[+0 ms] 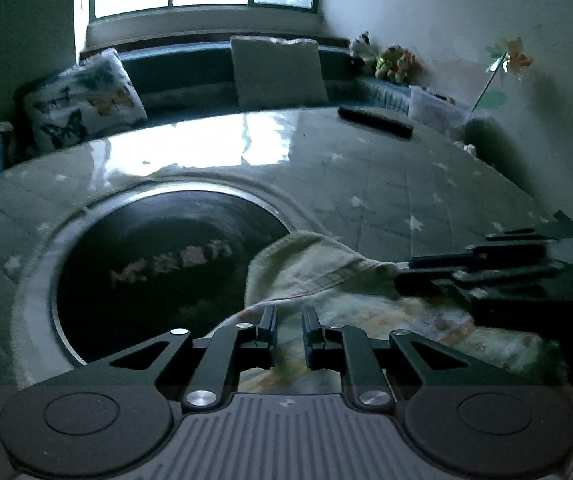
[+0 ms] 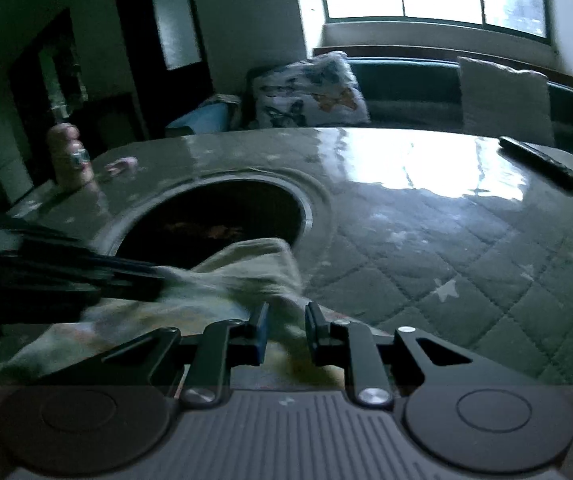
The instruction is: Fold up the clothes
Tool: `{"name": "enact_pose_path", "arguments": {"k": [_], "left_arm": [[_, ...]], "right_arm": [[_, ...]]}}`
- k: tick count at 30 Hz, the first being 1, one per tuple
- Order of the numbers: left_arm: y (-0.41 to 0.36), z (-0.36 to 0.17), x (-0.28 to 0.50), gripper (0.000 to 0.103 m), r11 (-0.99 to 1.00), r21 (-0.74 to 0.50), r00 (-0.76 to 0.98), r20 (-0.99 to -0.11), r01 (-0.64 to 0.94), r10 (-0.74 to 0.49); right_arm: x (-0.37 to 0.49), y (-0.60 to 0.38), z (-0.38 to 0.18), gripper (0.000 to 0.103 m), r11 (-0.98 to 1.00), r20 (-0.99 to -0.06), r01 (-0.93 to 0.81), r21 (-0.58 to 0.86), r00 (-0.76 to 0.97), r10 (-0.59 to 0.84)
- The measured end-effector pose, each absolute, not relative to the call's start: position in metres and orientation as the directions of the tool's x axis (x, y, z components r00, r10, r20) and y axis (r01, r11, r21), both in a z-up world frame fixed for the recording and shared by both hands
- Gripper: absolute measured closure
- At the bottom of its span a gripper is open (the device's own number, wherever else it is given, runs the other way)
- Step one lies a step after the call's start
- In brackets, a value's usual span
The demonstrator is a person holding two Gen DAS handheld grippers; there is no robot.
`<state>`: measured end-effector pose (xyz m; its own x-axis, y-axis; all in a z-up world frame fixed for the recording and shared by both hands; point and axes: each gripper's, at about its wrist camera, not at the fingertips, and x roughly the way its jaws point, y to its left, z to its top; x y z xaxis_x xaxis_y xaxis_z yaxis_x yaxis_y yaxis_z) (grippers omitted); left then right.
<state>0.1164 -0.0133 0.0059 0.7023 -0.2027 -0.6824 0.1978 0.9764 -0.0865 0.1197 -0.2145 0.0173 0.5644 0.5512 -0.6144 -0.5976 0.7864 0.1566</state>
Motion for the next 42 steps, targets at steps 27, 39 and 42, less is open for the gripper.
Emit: {"name": "enact_pose_path", "arguments": {"k": [27, 39, 42], "left_arm": [[-0.013, -0.001, 0.019, 0.087, 0.972, -0.068, 0.765, -0.606, 0.224, -0.218], [-0.005, -0.012, -0.006, 0.087, 0.98, -0.086, 0.778, -0.596, 0.182, -0.197], [-0.004, -0.012, -0.008, 0.087, 0.98, -0.086, 0.78, -0.595, 0.179, -0.195]], "right_arm": [[0.006, -0.171, 0.009, 0.084, 0.616, -0.611, -0.786, 0.056, 0.461, 0.643], [0.0, -0.195, 0.01, 0.084, 0.674, -0.615, -0.729, 0.118, 0.48, 0.626], [0.0, -0.205, 0.014, 0.084, 0.698, -0.604, -0.703, 0.132, 0.502, 0.62]]}}
